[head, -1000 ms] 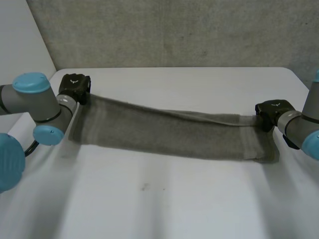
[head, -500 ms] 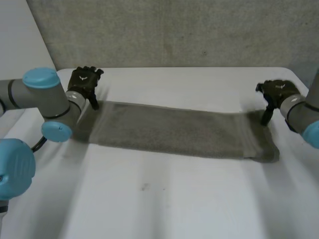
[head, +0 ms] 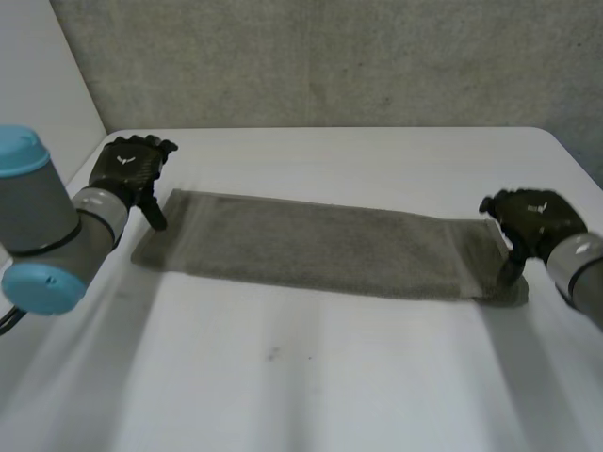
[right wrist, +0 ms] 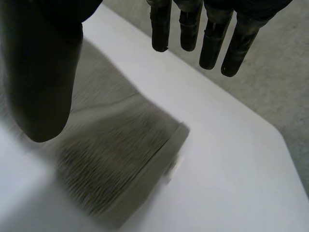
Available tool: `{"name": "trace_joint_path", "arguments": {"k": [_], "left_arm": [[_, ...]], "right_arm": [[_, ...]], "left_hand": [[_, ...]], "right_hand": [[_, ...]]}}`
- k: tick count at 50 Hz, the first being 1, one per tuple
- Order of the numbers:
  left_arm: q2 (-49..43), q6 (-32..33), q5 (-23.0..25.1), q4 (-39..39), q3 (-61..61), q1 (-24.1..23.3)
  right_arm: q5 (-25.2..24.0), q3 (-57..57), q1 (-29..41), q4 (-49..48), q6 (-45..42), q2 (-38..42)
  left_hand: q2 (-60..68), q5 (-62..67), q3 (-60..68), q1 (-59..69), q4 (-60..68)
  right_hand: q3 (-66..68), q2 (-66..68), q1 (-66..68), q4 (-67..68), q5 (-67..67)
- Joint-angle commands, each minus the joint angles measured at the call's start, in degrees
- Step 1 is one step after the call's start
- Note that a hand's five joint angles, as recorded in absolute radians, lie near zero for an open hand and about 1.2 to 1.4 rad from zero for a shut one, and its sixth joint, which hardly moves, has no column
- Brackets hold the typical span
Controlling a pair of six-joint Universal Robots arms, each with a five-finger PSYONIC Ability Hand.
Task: Fold the towel.
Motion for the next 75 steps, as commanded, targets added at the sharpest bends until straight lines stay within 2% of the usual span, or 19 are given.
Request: {"name": "trace_joint_path", "arguments": {"k": [1,5,11,19,23,24,25,26,39,49,53,55,57,58,60,63,68,71,75], "left_arm": [[5.89,-4.85,0.25,5.21,-9.89,0.16],[6.25,-6.43,0.16,7.58,-12.1,0.07],[6.34,-6.44,0.16,8.38,-12.98,0.07],[6.16,-6.53,0.16,8.47,-13.07,0.16],[6.25,-6.53,0.16,8.73,-13.24,0.16],[6.25,-6.53,0.16,8.73,-13.24,0.16],[6.25,-6.53,0.16,8.73,-13.33,0.16],[6.25,-6.53,0.16,8.73,-13.33,0.16],[6.25,-6.7,0.07,8.73,-14.04,0.25],[6.34,-6.7,-0.02,8.73,-14.04,0.33],[6.6,-6.7,-0.1,8.73,-14.04,0.42],[7.12,-6.7,-0.1,8.73,-14.04,0.6],[7.74,-6.79,-0.19,8.73,-14.04,0.69],[8.09,-6.79,-0.19,8.73,-14.04,0.6],[8.18,-6.79,-0.19,8.73,-14.04,0.6],[8.36,-6.96,-0.19,8.73,-14.12,0.51],[9.15,-7.93,-0.19,8.73,-14.21,0.51],[9.15,-8.28,-0.19,8.65,-14.21,0.51],[9.24,-8.28,-0.19,8.65,-14.3,0.6]], "right_arm": [[0.37,9.18,0.32,-9.7,-3.76,0.09],[0.46,9.99,-0.12,-13.75,-6.93,3.07],[0.46,9.02,-1.0,-14.29,-7.81,5.98],[-0.07,8.31,-3.2,-14.64,-7.9,7.92],[-0.25,7.44,-3.81,-14.64,-7.99,9.32],[-0.25,7.0,-3.98,-14.29,-8.08,9.85],[-0.25,7.0,-3.99,-14.29,-8.08,9.85],[-0.25,6.56,-4.16,-14.11,-7.99,10.11],[-0.42,4.53,-8.38,-14.02,-9.13,10.47],[0.1,-5.91,-21.64,-11.49,-21.59,12.93],[-0.07,-10.32,-21.04,-9.37,-22.75,12.84],[-0.07,-12.69,-19.19,-8.14,-22.05,12.4],[0.19,-17.85,-10.54,-6.65,-18.56,11.53],[0.19,-17.88,-10.49,-6.64,-18.54,11.52],[0.72,-23.56,-0.17,-6.12,-15.56,12.13],[0.72,-25.7,4.98,-6.11,-14.93,13.19],[1.16,-32.54,25.23,-5.68,-15.2,19.32],[0.55,-34.39,32.81,-5.32,-15.19,23.28],[0.81,-35.98,37.83,-5.24,-15.46,27.67]], "left_hand": [[0.68,-1.41,0.62,0.28,0.55],[0.68,-1.41,0.62,0.28,0.55],[0.68,-1.41,0.62,0.28,0.55],[0.68,-1.41,0.62,0.28,0.55],[0.68,-1.41,0.62,0.28,0.55],[0.68,-1.41,0.62,0.28,0.55],[0.68,-1.41,0.62,0.28,0.55],[0.68,-1.41,0.62,0.28,0.55],[0.68,-1.41,0.62,0.28,0.55],[0.68,-1.41,0.62,0.28,0.55],[0.68,-1.41,0.62,0.28,0.55],[0.68,-1.41,0.62,0.28,0.55],[0.68,-1.41,0.62,0.28,0.55],[0.68,-1.41,0.62,0.28,0.55],[0.68,-1.41,0.62,0.28,0.55],[0.68,-1.41,0.62,0.28,0.55],[0.68,-1.41,0.62,0.28,0.55],[0.68,-1.41,0.62,0.28,0.55],[0.68,-1.41,0.62,0.28,0.55]], "right_hand": [[4.02,4.04,3.73,4.1,3.25],[12.42,12.44,12.13,12.5,11.65],[14.3,14.32,14.01,14.37,13.53],[31.79,31.81,31.5,31.87,31.02],[42.86,42.88,42.57,42.93,42.09],[53.05,53.07,52.76,53.13,52.28],[53.16,53.18,52.86,53.23,52.38],[65.09,65.11,64.8,65.16,64.31],[65.21,65.23,64.92,65.28,64.43],[65.21,65.23,64.92,65.28,64.43],[65.21,65.23,64.92,65.28,64.43],[65.21,65.23,64.92,65.28,64.43],[65.21,65.23,64.92,65.28,64.43],[65.21,65.23,64.92,65.28,64.43],[65.21,65.23,64.92,65.28,64.43],[65.21,65.23,64.92,65.28,64.43],[65.21,65.23,64.92,65.28,64.43],[65.21,65.23,64.92,65.28,64.43],[65.21,65.23,64.92,65.28,64.43]]}}
